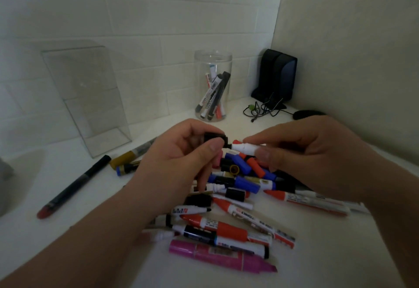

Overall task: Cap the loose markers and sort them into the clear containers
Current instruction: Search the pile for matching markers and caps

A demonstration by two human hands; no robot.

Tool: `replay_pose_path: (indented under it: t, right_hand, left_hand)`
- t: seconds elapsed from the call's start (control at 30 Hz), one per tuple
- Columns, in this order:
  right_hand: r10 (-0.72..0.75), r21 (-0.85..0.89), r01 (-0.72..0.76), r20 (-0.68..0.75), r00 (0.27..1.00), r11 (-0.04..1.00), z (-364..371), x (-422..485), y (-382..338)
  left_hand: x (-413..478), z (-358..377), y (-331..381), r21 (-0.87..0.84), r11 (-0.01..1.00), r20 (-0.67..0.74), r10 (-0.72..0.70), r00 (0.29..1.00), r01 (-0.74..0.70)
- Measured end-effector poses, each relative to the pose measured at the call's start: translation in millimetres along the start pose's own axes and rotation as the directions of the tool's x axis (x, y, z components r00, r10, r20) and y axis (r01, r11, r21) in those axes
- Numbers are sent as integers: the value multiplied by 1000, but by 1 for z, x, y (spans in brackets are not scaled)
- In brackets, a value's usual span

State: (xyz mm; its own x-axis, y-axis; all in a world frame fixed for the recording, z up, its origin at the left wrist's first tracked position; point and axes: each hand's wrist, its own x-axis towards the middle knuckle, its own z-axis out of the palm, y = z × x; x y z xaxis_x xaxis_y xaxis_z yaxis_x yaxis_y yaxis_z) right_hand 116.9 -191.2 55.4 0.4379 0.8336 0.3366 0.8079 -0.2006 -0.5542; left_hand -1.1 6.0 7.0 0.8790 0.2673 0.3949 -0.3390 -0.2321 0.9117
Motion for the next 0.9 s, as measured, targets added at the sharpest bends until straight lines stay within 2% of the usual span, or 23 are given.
replay_pose_path:
  t: [0.1, 0.23, 0.47, 0.53, 0.6, 0.63, 0.7, 0.77, 0.8, 0.83, 0.87, 0.9]
  right_hand:
    - [14, 12, -13, -35, 999, 1000, -6, -2, -1]
    - [14, 25, -14, -21, 1000, 1000, -7, -1, 0]
    - [-12, -79, 15, 50, 999, 997, 6, -2, 2]
    - [-23, -91, 26, 42, 999, 995, 8, -2, 3]
    - [-59, -105, 64, 46, 997, 992, 11, -2, 1]
    - [-87, -132, 92, 42, 995, 987, 14, -3, -2]
    - [-177, -235, 179, 31, 984, 955, 22, -4, -9]
    - [-220, -276, 209, -7, 976, 938, 27, -4, -16]
    - [-177, -220, 168, -26, 984, 961, 27, -3, -19]
    - [-74, -80, 74, -5, 997, 994, 27, -1, -22]
    - [52, 145, -63, 79, 995, 987, 25, 1, -23]
    - [148, 366, -221, 217, 965, 904, 24, 3, -22]
  left_hand:
    - [-1, -1, -1, -114, 993, -18, -25, 1000, 23]
    - [-1, 1, -1, -104, 994, 8, -22, 1000, 22]
    - [-6, 8, 1, 62, 992, 70, -113, 991, 109]
    - [-6, 6, 2, 205, 973, 26, -108, 994, 101]
    - [-6, 7, 3, 414, 909, 35, -75, 997, 54]
    - [-7, 9, 3, 455, 888, 32, -86, 996, 62]
    - [-8, 12, 6, 432, 891, -54, -129, 990, 139]
    - [-8, 14, 8, 422, 897, -136, -81, 987, 132]
    - [-8, 14, 8, 429, 898, -159, -34, 987, 100]
    - [-8, 13, 7, 437, 898, -163, 18, 986, 56]
    - [-7, 13, 9, 445, 896, -148, 65, 987, 8]
    - [-7, 12, 9, 451, 892, -116, 100, 988, -37]
